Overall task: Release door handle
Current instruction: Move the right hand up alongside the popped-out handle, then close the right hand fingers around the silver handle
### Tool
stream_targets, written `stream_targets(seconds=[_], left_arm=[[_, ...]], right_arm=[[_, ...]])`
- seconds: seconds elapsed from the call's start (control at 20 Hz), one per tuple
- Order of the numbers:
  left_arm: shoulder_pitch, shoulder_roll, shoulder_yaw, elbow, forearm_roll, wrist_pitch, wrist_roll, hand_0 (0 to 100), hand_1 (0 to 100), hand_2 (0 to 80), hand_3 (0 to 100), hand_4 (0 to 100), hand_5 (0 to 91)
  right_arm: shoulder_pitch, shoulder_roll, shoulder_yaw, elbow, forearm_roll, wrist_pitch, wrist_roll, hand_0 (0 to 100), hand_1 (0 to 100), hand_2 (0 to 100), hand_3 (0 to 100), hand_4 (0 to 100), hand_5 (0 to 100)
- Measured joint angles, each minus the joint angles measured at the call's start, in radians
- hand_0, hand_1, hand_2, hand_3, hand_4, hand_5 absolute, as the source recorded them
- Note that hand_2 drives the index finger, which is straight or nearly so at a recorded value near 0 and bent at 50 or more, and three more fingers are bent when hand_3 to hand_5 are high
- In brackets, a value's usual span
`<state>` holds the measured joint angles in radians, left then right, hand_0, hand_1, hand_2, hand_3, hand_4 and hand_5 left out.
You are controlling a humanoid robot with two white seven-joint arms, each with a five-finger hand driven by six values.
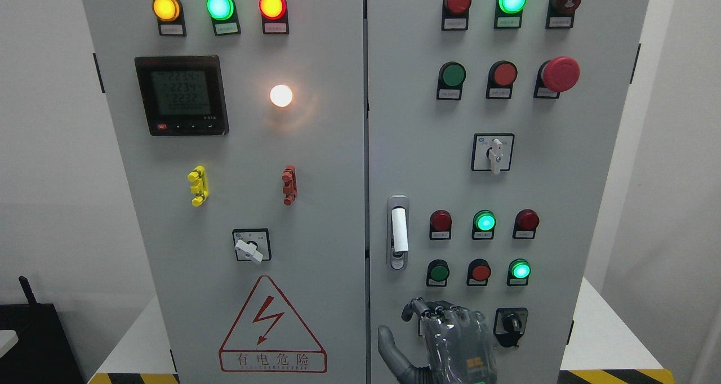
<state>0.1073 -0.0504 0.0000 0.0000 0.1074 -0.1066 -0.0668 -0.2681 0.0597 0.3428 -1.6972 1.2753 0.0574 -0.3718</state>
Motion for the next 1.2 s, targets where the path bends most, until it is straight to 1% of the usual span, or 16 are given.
stream_targets(seconds=[0.25,0.35,0.45,0.55,0.7,0.8,1.1,1.2], left_arm=[[0.000,0.000,0.000,0.000,0.000,0.000,0.000,12,39,0.0,0,0,0.0],[0.000,0.000,0.000,0.000,0.000,0.000,0.000,12,39,0.0,0,0,0.0],[0.000,0.000,0.000,0.000,0.000,0.000,0.000,12,39,0.0,0,0,0.0],[0.000,0.000,0.000,0.000,0.000,0.000,0.000,12,39,0.0,0,0,0.0],[0.000,0.000,0.000,0.000,0.000,0.000,0.000,12,39,0.0,0,0,0.0],[0.000,0.000,0.000,0.000,0.000,0.000,0.000,12,39,0.0,0,0,0.0],[0.000,0.000,0.000,0.000,0.000,0.000,0.000,12,39,0.0,0,0,0.0],[0.000,0.000,0.000,0.000,0.000,0.000,0.000,12,39,0.0,0,0,0.0]], right_arm=[[-0.024,0.004,-0.001,-0.007,0.001,0.002,-0.001,26,21,97,100,94,99],[-0.040,0.005,-0.001,-0.009,0.002,0.007,0.017,25,23,98,100,96,99],[-0.054,0.007,-0.001,-0.010,0.002,0.013,0.027,24,28,98,100,95,99],[-0.069,0.010,-0.002,-0.011,0.003,0.024,0.034,24,35,98,100,94,99],[-0.088,0.014,-0.003,-0.013,0.004,0.031,0.038,25,42,98,100,94,99],[-0.101,0.017,-0.004,-0.013,0.004,0.033,0.050,25,43,98,100,94,99],[-0.137,0.025,-0.016,-0.014,0.004,0.038,0.069,25,41,98,100,96,99],[-0.144,0.027,-0.021,-0.014,0.003,0.040,0.082,25,41,98,100,96,99]])
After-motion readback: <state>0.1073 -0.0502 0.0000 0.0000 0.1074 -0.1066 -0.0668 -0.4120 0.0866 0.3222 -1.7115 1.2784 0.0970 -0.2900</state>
